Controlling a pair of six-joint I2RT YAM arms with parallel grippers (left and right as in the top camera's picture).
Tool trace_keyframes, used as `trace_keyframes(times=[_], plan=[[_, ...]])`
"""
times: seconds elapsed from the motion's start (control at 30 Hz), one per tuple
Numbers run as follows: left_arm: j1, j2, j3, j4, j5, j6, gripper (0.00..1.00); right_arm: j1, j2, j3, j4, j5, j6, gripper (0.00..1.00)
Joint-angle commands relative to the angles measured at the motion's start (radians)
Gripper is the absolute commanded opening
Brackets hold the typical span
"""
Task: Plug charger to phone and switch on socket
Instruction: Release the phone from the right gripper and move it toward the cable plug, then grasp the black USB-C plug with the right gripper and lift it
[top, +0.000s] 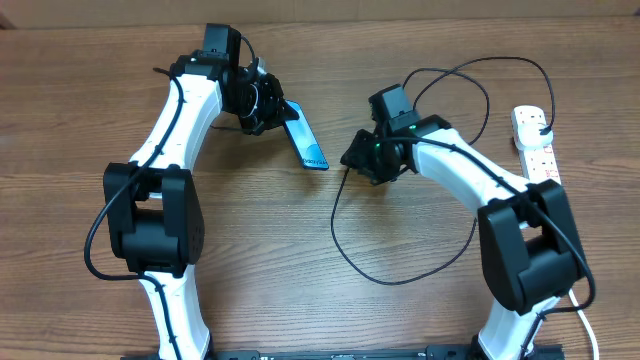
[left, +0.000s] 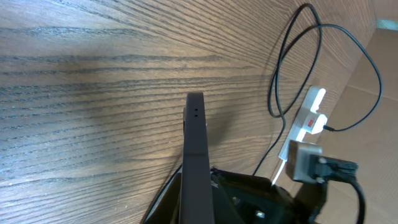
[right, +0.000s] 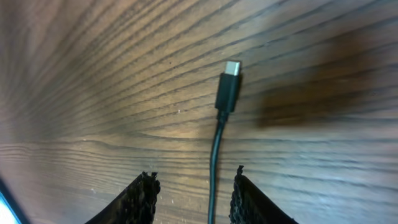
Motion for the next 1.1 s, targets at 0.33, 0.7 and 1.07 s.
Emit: trace_keyframes(times=[0.33, 0.7, 1.07], plan=[[-0.002, 0.0, 0.016, -0.013, 0.013, -0.023, 0.04, 0.025, 0.094, 0.019, 0.056, 0.047, 0.066, 0.35], [-0.002, 0.0, 0.016, -0.019, 0.014, -0.023, 0.04, 0.025, 0.145, 0.019, 0.111, 0.047, 0.077, 0.31], [-0.002, 0.0, 0.016, -0.027, 0.043, -0.016, 0.04, 0.003, 0.106, 0.026, 0.103, -0.062, -0.063, 0.04]])
